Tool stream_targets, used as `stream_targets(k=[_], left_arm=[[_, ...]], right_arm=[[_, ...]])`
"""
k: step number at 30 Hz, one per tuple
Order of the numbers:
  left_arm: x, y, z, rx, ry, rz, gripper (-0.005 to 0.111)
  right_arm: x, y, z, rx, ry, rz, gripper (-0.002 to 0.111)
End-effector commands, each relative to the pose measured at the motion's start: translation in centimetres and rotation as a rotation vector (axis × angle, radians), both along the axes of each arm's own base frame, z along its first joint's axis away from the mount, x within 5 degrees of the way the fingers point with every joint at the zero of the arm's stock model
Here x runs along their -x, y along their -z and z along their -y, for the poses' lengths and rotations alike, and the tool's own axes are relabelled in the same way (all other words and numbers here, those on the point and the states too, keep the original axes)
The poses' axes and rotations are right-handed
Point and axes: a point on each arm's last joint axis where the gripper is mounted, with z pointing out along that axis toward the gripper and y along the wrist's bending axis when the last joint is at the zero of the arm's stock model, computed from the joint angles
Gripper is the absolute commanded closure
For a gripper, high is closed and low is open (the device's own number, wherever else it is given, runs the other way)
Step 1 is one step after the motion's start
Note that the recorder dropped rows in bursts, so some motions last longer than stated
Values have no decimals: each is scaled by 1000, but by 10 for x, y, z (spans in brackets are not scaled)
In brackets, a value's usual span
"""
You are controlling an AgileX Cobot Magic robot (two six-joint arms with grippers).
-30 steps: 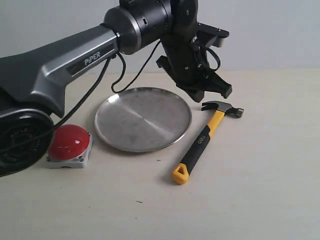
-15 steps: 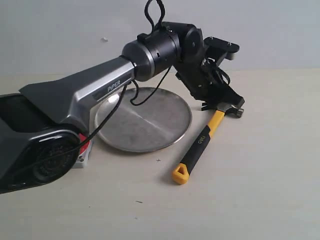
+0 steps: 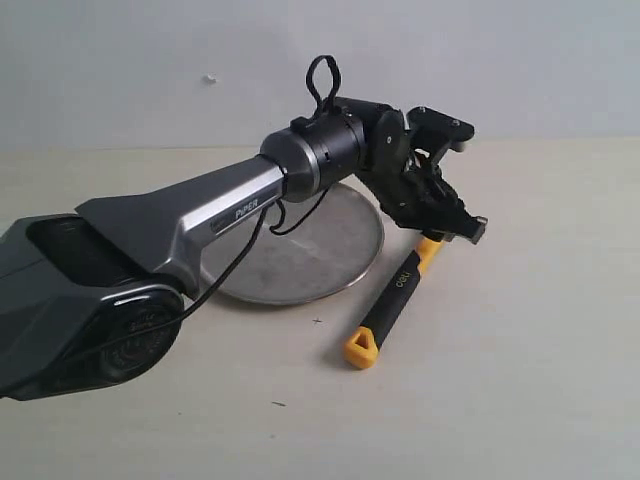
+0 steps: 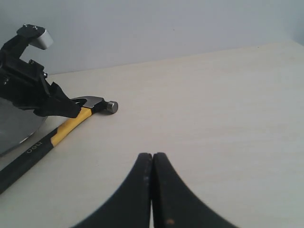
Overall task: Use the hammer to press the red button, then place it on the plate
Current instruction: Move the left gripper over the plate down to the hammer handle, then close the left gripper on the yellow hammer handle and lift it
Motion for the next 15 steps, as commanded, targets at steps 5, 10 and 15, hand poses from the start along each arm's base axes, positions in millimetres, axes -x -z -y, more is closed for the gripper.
stream_targets(k=[5, 10, 15], left_arm=[[-1, 17, 1, -12, 1, -6, 58], [2, 19, -1, -47, 11, -42, 58], [6, 23, -5, -102, 31, -78, 58]], right_arm=[[0, 0, 0, 1, 3, 11, 108], [0, 0, 0, 1, 3, 11, 108], [0, 0, 0, 1, 3, 11, 108]])
